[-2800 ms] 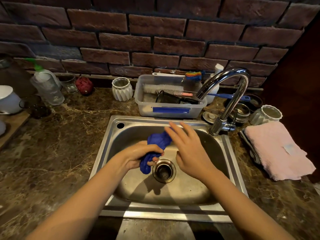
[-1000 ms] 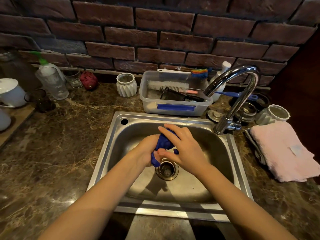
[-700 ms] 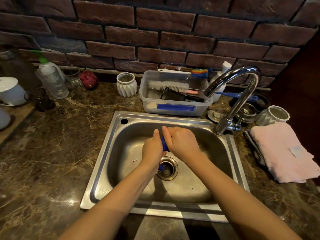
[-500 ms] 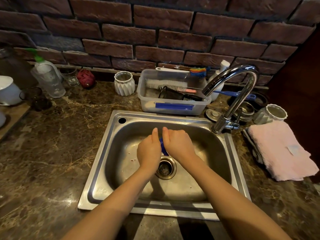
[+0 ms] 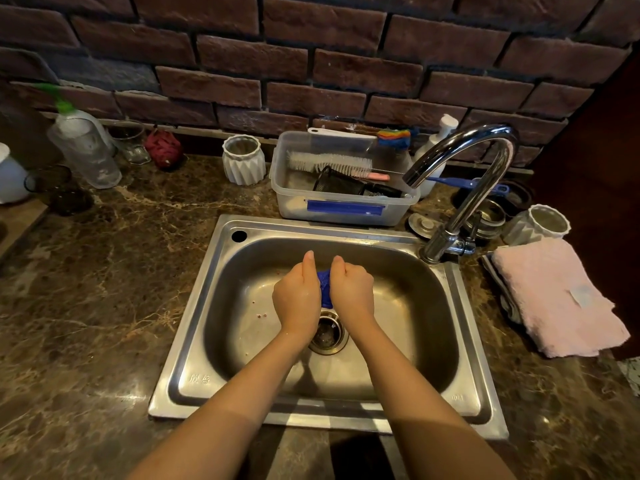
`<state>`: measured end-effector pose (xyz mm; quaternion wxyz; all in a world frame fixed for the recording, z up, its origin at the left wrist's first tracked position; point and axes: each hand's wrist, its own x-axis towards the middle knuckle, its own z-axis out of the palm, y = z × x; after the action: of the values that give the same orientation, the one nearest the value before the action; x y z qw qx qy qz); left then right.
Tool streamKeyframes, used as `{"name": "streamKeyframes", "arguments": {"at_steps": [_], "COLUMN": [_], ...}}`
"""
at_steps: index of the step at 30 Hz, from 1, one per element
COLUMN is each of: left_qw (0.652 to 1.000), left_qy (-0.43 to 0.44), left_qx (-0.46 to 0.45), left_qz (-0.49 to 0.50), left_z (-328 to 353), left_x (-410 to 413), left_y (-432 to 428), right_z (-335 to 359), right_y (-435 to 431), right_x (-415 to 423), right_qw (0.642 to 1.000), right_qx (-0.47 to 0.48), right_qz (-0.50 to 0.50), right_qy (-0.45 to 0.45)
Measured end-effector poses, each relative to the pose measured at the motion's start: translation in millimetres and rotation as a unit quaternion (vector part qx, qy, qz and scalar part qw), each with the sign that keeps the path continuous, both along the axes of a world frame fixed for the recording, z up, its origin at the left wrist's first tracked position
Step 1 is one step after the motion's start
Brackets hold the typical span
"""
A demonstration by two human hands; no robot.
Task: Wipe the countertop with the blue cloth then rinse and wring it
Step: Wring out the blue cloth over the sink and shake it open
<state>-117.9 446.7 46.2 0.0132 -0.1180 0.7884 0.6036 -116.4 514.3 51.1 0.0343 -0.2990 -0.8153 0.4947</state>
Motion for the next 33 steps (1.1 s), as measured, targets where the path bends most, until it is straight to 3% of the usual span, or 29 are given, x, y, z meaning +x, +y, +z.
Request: {"name": "streamKeyframes", "arguments": {"at_steps": [7, 13, 18, 20, 23, 26, 30, 33], "left_qw": [0.999, 0.997, 0.996, 0.997, 0.992, 0.955, 0.905, 0.867], "left_qy": [0.024, 0.066, 0.087, 0.068, -0.022, -0.108, -0.169, -0.185], "left_qx": [0.021, -0.005, -0.025, -0.009, -0.003, -0.072, 0.009, 0.02], "left_qz": [0.006, 0.024, -0.008, -0.035, -0.122, -0.265, -0.39, -0.462], "left_z": [1, 15, 10, 6, 0, -4, 12, 27], "left_x": [-3, -12, -13, -11, -17, -20, -18, -20], "left_y": [-4, 5, 4, -1, -16, -34, -52, -53], "right_z": [-1, 5, 2, -1, 1, 7, 24, 41], "right_y": [-12, -20, -23, -18, 1, 20, 29, 23], "right_x": [-3, -13, -10, -7, -1, 7, 12, 12], "right_qw": [0.996, 0.96, 0.955, 0.97, 0.999, 0.996, 0.984, 0.973], "right_qx": [-0.042, -0.174, -0.176, -0.142, -0.041, 0.012, 0.034, 0.024], "right_qz": [-0.073, -0.211, -0.233, -0.187, -0.026, 0.092, 0.175, 0.23], "right_qy": [0.02, 0.049, 0.054, 0.053, 0.019, 0.009, 0.007, 0.018]}}
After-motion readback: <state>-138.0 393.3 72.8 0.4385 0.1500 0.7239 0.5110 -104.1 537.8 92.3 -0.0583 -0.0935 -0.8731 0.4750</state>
